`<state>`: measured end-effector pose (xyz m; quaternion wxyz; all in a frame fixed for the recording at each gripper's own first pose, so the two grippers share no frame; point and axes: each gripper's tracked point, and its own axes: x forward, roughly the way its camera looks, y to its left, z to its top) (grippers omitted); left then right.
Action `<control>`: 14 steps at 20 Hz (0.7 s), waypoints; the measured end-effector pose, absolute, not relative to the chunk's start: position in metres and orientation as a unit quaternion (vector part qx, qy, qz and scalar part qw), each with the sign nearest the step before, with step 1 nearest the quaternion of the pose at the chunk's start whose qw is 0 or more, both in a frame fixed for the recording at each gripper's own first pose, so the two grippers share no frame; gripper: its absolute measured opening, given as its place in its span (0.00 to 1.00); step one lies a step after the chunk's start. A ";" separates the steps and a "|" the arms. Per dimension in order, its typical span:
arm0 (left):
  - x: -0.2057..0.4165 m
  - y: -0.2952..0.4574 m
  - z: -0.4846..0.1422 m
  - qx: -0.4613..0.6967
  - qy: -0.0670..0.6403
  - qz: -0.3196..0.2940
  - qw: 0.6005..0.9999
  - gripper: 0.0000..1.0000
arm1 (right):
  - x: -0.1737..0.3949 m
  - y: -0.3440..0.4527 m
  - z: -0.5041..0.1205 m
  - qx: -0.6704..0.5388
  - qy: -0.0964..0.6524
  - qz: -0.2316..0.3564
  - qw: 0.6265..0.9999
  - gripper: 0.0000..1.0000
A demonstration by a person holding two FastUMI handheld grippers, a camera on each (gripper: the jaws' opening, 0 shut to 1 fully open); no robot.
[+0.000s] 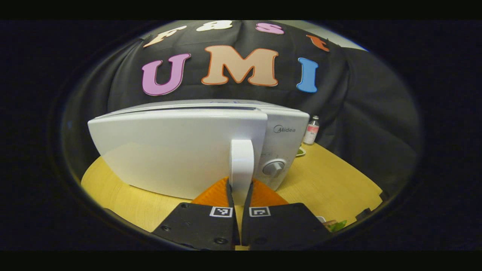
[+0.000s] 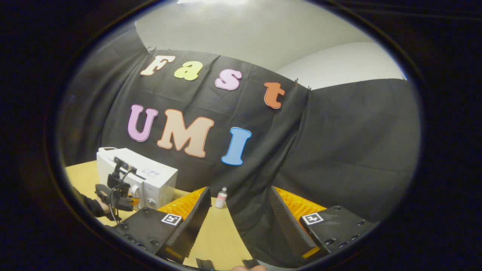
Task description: Open the microwave oven with the left hand, put the food in, and close the microwave oven.
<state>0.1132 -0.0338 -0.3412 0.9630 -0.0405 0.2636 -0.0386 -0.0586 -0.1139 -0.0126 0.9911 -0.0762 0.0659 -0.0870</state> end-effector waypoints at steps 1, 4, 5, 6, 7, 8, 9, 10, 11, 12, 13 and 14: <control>0.098 -0.031 -0.342 -0.035 0.270 -0.041 0.961 0.02 | -0.056 -0.111 -0.013 -0.070 0.066 -0.085 0.992 0.97; 0.058 -0.020 -0.338 -0.042 0.280 -0.046 0.958 0.01 | -0.050 -0.096 -0.020 -0.052 0.068 -0.067 0.994 0.98; 0.046 -0.015 -0.334 -0.040 0.277 -0.046 0.959 0.02 | -0.048 -0.090 -0.021 -0.052 0.068 -0.060 0.995 1.00; 0.034 -0.009 -0.332 -0.034 0.278 -0.047 0.959 0.02 | -0.046 -0.083 -0.022 -0.051 0.067 -0.053 0.995 0.98; 0.021 -0.002 -0.331 -0.029 0.281 -0.046 0.958 0.02 | -0.044 -0.075 -0.022 -0.050 0.066 -0.045 0.996 0.98; 0.008 0.006 -0.329 -0.026 0.281 -0.045 0.958 0.02 | -0.042 -0.067 -0.023 -0.048 0.066 -0.037 0.996 0.98; -0.005 0.015 -0.326 -0.025 0.283 -0.042 0.958 0.01 | -0.040 -0.061 -0.024 -0.045 0.065 -0.031 0.996 0.98; -0.019 0.024 -0.326 -0.022 0.284 -0.039 0.958 0.02 | -0.038 -0.054 -0.024 -0.044 0.063 -0.026 0.997 0.98; -0.029 0.033 -0.323 -0.014 0.282 -0.038 0.959 0.02 | -0.036 -0.047 -0.025 -0.043 0.064 -0.021 0.997 0.98; -0.039 0.042 -0.321 -0.004 0.283 -0.037 0.958 0.01 | -0.034 -0.039 -0.026 -0.042 0.063 -0.014 0.997 0.97; -0.048 0.052 -0.321 0.000 0.286 -0.035 0.958 0.02 | -0.033 -0.031 -0.027 -0.039 0.064 -0.008 0.997 0.98; -0.057 0.062 -0.320 -0.002 0.291 -0.031 0.956 0.02 | -0.033 -0.021 -0.027 -0.033 0.062 0.000 0.998 0.98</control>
